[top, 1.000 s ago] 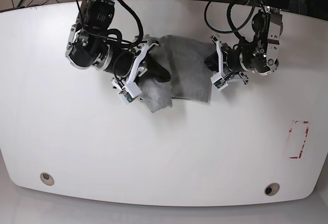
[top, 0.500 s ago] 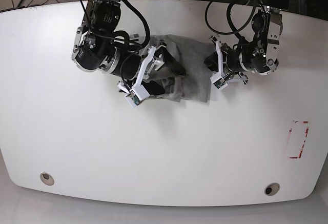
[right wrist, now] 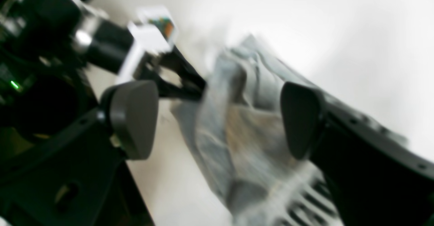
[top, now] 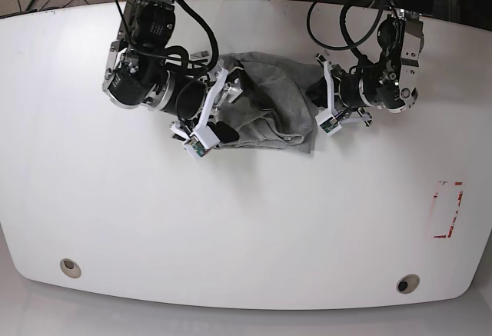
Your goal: Layout the t-shirt on the table in an organized manner, then fold the t-shirt properly
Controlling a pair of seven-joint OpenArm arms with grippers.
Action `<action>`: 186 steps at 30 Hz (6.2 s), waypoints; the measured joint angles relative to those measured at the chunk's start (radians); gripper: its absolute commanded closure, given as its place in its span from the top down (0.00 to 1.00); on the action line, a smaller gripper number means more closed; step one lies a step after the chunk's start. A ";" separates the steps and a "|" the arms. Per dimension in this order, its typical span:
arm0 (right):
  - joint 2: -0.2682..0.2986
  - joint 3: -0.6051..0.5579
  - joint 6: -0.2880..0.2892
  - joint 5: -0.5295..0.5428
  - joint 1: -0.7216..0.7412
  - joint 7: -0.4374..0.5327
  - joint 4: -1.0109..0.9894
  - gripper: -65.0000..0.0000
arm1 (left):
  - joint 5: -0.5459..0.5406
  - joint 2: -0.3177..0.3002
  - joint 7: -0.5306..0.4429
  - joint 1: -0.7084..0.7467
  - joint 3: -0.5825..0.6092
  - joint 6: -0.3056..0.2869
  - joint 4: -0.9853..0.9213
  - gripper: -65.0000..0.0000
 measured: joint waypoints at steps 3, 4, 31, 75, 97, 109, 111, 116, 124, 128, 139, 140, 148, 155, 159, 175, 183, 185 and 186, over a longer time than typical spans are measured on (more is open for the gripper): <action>0.046 0.003 0.000 -0.003 -0.003 0.000 0.000 0.77 | 0.003 0.011 0.005 0.000 -0.006 0.000 0.000 0.14; 0.059 0.003 0.000 -0.003 -0.003 -0.001 0.000 0.77 | 0.003 0.019 0.005 0.002 -0.013 0.000 0.000 0.14; 0.101 -0.070 0.000 -0.008 -0.039 0.111 -0.143 0.77 | 0.032 0.067 0.046 0.016 -0.068 -0.003 0.043 0.15; 0.129 -0.467 0.000 -0.010 0.120 0.137 -0.204 0.77 | -0.398 -0.124 0.346 -0.071 -0.748 0.004 0.198 0.34; 0.008 -0.414 -0.004 -0.264 0.231 0.344 -0.416 0.77 | -0.402 -0.147 0.292 0.055 -0.744 0.004 0.197 0.34; -0.069 -0.419 0.002 -0.485 0.245 0.494 -0.485 0.77 | -0.398 -0.146 0.282 0.093 -0.743 0.004 0.197 0.34; -0.069 -0.421 0.000 -0.515 0.245 0.518 -0.500 0.77 | -0.399 -0.147 0.277 0.096 -0.743 0.004 0.197 0.34; -0.069 -0.422 0.000 -0.567 0.245 0.596 -0.552 0.77 | -0.398 -0.148 0.277 0.103 -0.743 0.004 0.197 0.34; -0.071 -0.421 -0.001 -0.659 0.238 0.692 -0.636 0.57 | -0.399 -0.148 0.277 0.105 -0.743 0.004 0.197 0.34; -0.071 -0.420 0.000 -0.689 0.233 0.712 -0.642 0.29 | -0.399 -0.148 0.278 0.105 -0.743 0.004 0.197 0.34; -0.071 -0.420 0.000 -0.696 0.233 0.718 -0.640 0.00 | -0.399 -0.147 0.277 0.105 -0.743 0.004 0.197 0.34; -0.071 -0.420 0.000 -0.696 0.233 0.718 -0.640 0.00 | -0.399 -0.147 0.277 0.105 -0.743 0.004 0.197 0.34; -0.070 -0.419 0.000 -0.701 0.204 0.702 -0.521 0.00 | -0.399 -0.147 0.278 0.105 -0.743 0.004 0.197 0.34; -0.071 -0.419 0.003 -0.694 0.200 0.605 -0.397 0.00 | -0.398 -0.146 0.278 0.105 -0.742 0.004 0.197 0.34; -0.071 -0.418 0.003 -0.695 0.204 0.597 -0.353 0.00 | -0.398 -0.145 0.277 0.104 -0.739 0.004 0.197 0.34; -0.072 -0.421 0.003 -0.695 0.234 0.594 -0.406 0.16 | -0.398 -0.146 0.277 0.102 -0.650 0.004 0.197 0.34; -0.074 -0.422 0.000 -0.697 0.241 0.594 -0.391 0.62 | -0.399 -0.145 0.274 0.101 -0.592 0.004 0.197 0.34; -0.073 -0.420 0.000 -0.700 0.235 0.594 -0.351 0.67 | -0.398 -0.147 0.274 0.100 -0.573 0.004 0.197 0.34; -0.074 -0.420 0.001 -0.697 0.230 0.595 -0.333 0.68 | -0.398 -0.148 0.274 0.099 -0.561 0.004 0.197 0.34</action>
